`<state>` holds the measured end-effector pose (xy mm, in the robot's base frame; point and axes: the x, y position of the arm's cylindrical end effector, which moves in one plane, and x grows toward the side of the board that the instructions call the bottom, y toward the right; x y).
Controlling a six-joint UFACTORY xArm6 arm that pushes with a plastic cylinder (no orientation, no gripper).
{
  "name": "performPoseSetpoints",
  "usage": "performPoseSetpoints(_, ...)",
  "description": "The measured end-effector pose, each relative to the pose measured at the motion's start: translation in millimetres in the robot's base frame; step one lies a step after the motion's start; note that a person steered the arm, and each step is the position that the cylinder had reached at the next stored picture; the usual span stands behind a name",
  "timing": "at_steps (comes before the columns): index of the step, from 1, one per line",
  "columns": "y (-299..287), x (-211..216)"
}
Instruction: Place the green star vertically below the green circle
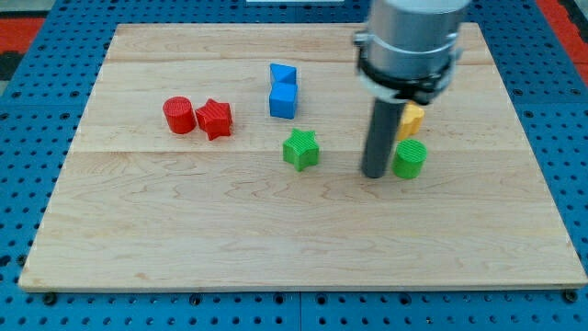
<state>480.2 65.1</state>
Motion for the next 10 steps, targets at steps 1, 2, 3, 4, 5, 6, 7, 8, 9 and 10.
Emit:
performPoseSetpoints(1, -60.9, 26.7)
performPoseSetpoints(2, -126.0, 11.1)
performPoseSetpoints(3, -118.1, -36.9)
performPoseSetpoints(4, -75.8, -36.1)
performPoseSetpoints(5, -49.8, -39.2)
performPoseSetpoints(6, -26.5, -54.8)
performPoseSetpoints(7, 1.8, -4.1)
performPoseSetpoints(8, -25.7, -4.7)
performPoseSetpoints(9, 7.9, 21.7)
performPoseSetpoints(10, 33.8, 29.3)
